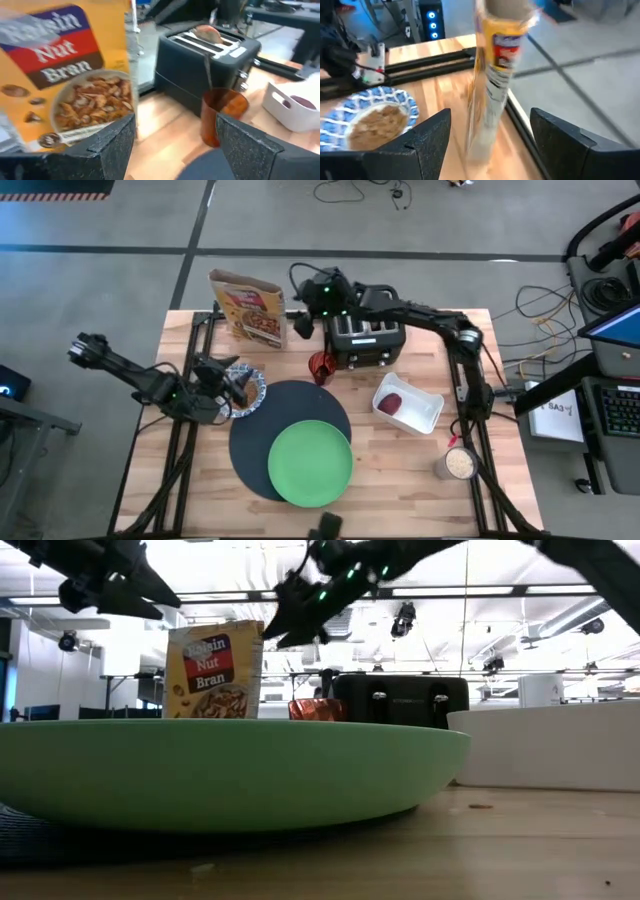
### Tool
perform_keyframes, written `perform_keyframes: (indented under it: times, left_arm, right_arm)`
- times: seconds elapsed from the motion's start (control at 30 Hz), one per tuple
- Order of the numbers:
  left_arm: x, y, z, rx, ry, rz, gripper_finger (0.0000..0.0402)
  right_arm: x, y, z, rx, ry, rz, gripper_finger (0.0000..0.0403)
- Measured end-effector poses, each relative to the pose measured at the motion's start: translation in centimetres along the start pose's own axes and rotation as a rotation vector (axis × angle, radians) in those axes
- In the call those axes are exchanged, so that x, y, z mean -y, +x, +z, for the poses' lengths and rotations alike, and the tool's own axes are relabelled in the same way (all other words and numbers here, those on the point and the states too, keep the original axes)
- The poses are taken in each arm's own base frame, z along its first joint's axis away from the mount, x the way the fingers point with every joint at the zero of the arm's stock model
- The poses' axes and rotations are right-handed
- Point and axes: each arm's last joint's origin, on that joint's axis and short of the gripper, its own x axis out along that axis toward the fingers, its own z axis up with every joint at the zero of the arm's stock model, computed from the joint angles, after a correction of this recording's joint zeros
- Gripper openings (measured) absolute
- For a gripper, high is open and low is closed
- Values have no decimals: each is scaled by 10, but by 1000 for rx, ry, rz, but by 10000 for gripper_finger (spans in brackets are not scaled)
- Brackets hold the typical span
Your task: Arrange a breakfast setting
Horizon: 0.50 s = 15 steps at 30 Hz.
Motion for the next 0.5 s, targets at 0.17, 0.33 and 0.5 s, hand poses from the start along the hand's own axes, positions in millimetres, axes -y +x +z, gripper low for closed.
perform_keyframes:
  times: [0.17, 0.33, 0.5]
  left_arm:
    - [13, 5, -7, -26, 38, -8, 259]
    - [19, 9, -13, -36, 79, 4, 259]
    - [22, 11, -16, -29, 168, 21, 259]
  right_arm:
    - [0, -58, 13, -151, 150, -132, 261]
    - [15, -119, 11, -331, 296, -304, 250]
    - [28, -143, -7, -453, 391, -492, 235]
